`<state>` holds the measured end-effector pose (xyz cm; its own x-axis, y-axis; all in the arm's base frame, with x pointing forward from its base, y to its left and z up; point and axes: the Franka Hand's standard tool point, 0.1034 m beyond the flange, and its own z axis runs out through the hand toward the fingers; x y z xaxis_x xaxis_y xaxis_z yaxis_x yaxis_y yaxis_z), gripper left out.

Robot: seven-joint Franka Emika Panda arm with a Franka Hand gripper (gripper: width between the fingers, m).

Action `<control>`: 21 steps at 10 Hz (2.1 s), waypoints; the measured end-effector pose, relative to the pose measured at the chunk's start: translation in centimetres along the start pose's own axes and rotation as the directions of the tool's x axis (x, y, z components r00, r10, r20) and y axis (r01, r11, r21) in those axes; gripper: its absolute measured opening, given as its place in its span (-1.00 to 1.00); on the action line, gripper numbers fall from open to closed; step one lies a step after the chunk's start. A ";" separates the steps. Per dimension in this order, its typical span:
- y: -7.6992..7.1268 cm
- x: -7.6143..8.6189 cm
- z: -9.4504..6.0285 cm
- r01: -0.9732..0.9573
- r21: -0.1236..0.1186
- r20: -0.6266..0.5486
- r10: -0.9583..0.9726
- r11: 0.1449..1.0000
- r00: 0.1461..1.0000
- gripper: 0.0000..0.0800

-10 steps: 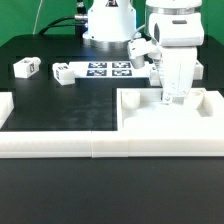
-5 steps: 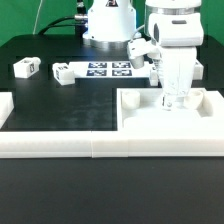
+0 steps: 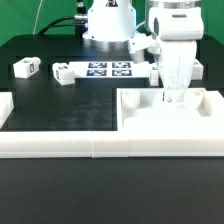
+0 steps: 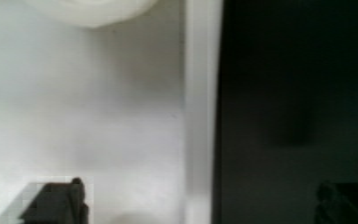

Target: Assemble one leg

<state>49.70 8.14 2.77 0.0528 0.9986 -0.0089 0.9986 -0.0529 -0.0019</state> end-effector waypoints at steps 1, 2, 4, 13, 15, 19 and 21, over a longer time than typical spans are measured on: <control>-0.4 0.2 -1.4 -0.020 -0.004 0.009 0.020 1.000 1.000 0.62; -0.9 0.3 -3.0 -0.023 -0.009 0.021 0.023 1.000 1.000 0.62; -1.3 0.2 -4.5 -0.052 -0.025 0.025 0.053 0.998 0.998 0.62; -4.0 2.3 -3.5 -0.832 0.027 -0.008 0.832 0.555 0.555 0.62; -5.5 3.7 -3.1 -0.942 0.050 0.010 0.943 0.331 0.332 0.62; -5.8 4.3 -3.0 -0.969 0.061 0.010 0.971 0.239 0.240 0.62; -8.7 5.9 -2.0 -0.972 0.068 -0.001 0.975 0.223 0.224 0.62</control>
Offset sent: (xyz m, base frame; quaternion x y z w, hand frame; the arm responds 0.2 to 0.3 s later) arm -0.0175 0.0013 0.0295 0.0081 0.0070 0.0979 0.9951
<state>41.36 14.51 4.76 0.9851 0.1717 -0.0028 0.1713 -0.9834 -0.0594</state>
